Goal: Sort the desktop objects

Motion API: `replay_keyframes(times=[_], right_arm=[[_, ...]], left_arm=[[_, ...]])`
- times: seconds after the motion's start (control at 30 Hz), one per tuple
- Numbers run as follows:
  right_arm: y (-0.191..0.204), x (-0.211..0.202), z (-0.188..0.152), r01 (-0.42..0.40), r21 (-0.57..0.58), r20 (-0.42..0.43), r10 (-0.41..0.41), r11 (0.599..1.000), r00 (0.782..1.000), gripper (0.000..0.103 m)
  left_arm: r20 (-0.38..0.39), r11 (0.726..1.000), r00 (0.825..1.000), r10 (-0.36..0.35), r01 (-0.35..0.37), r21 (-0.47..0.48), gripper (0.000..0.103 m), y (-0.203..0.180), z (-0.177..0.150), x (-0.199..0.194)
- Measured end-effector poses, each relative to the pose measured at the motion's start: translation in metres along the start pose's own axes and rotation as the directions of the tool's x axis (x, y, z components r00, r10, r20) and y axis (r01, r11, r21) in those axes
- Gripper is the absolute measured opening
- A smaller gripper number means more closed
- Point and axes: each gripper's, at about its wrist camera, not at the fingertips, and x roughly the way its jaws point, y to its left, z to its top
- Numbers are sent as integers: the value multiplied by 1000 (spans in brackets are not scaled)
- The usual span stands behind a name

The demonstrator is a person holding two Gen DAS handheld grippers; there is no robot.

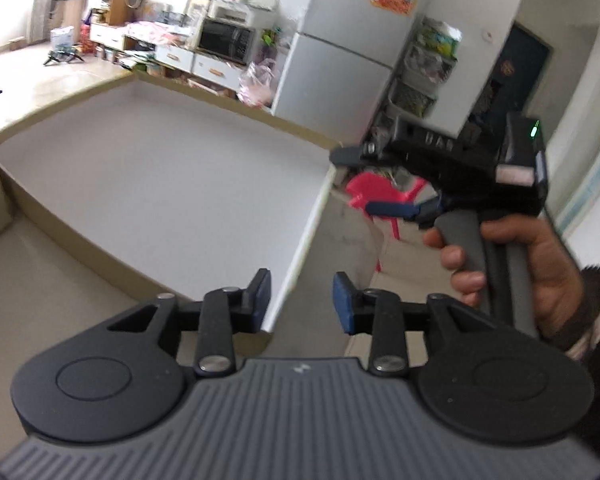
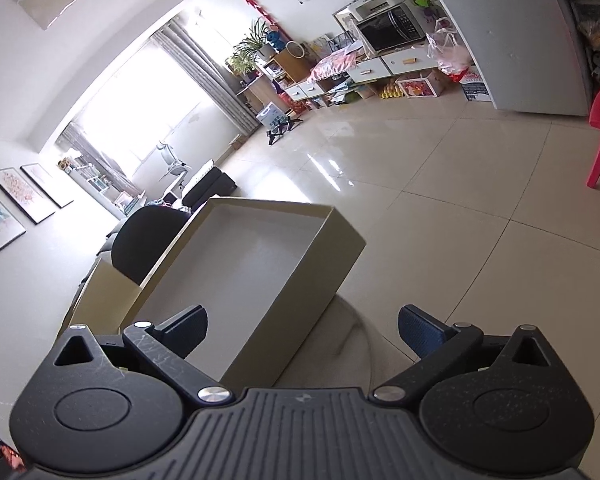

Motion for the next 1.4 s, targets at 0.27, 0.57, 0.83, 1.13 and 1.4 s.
replay_keyframes(times=[0.27,0.57,0.83,1.13,1.4], right_arm=[[-12,22,5,-2,26,-18,2,1000,1000,102],[-17,36,4,-8,36,-52,10,999,999,101],[-24,40,2,-10,61,-73,14,998,997,100],[-31,46,6,-80,101,-55,86,992,995,81],[-40,41,19,-148,165,16,147,975,989,48]], left_arm=[[56,948,950,307,-300,-108,73,10,9,-25],[-10,913,924,382,-379,-148,73,25,6,6],[5,917,918,397,-396,-54,63,28,4,15],[47,947,946,320,-318,-49,58,32,6,18],[34,956,957,289,-287,-54,59,35,11,16]])
